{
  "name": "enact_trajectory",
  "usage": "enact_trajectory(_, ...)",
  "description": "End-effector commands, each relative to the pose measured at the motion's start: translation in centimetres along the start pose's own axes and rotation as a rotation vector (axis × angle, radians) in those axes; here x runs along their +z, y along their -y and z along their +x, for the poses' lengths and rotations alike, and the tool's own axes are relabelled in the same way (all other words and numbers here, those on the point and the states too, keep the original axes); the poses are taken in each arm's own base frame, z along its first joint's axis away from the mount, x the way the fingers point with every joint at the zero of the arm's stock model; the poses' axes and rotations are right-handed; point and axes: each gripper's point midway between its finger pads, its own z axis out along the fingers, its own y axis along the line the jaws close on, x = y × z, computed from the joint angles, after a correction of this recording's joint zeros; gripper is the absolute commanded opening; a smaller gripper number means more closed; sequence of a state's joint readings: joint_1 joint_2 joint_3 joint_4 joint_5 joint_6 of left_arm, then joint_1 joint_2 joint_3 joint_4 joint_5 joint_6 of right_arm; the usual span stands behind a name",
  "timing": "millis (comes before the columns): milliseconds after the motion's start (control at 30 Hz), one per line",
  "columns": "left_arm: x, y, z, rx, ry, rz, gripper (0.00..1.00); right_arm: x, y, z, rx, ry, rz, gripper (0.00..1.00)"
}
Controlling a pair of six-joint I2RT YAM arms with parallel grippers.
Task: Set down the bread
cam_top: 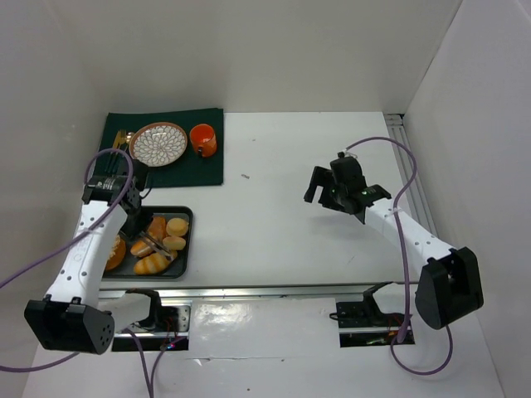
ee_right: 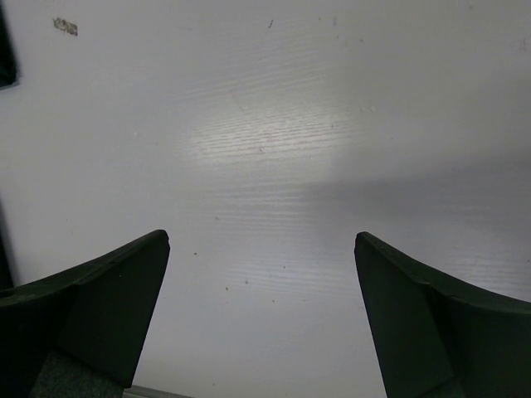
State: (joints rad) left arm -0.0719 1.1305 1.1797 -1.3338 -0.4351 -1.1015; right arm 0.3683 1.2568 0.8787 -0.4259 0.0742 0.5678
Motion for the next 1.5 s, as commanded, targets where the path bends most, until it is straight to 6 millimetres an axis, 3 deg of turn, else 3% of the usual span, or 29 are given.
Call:
enact_trajectory(0, 0.3, -1.0, -0.5, 0.030, -0.018, -0.046, 0.41, -0.5, -2.0, -2.7, -0.029, 0.053, -0.061, 1.00)
enact_trajectory(167, 0.0, -0.2, -1.2, 0.025, -0.017, -0.030, 0.46, -0.6, -1.9, -3.3, -0.044, 0.058, -0.056, 1.00)
enact_trajectory(233, -0.1, 0.0, -1.6, 0.020, -0.008, -0.020, 0.56, -0.7, -2.1, -3.6, -0.043, 0.066, -0.061, 1.00)
enact_trajectory(933, -0.1, -0.4, -3.7, -0.019, 0.017, -0.020, 0.57, -0.3, -2.4, -3.2, -0.054, 0.043, -0.080, 1.00)
enact_trajectory(1233, -0.8, -2.1, -5.5, -0.031, 0.096, -0.076, 0.61, 0.1, -2.6, -2.8, -0.055, 0.032, -0.097, 1.00)
enact_trajectory(1467, 0.4, -2.5, -4.7, -0.023, 0.055, -0.095, 0.63, 0.1, -2.6, -2.8, -0.055, 0.032, -0.097, 1.00)
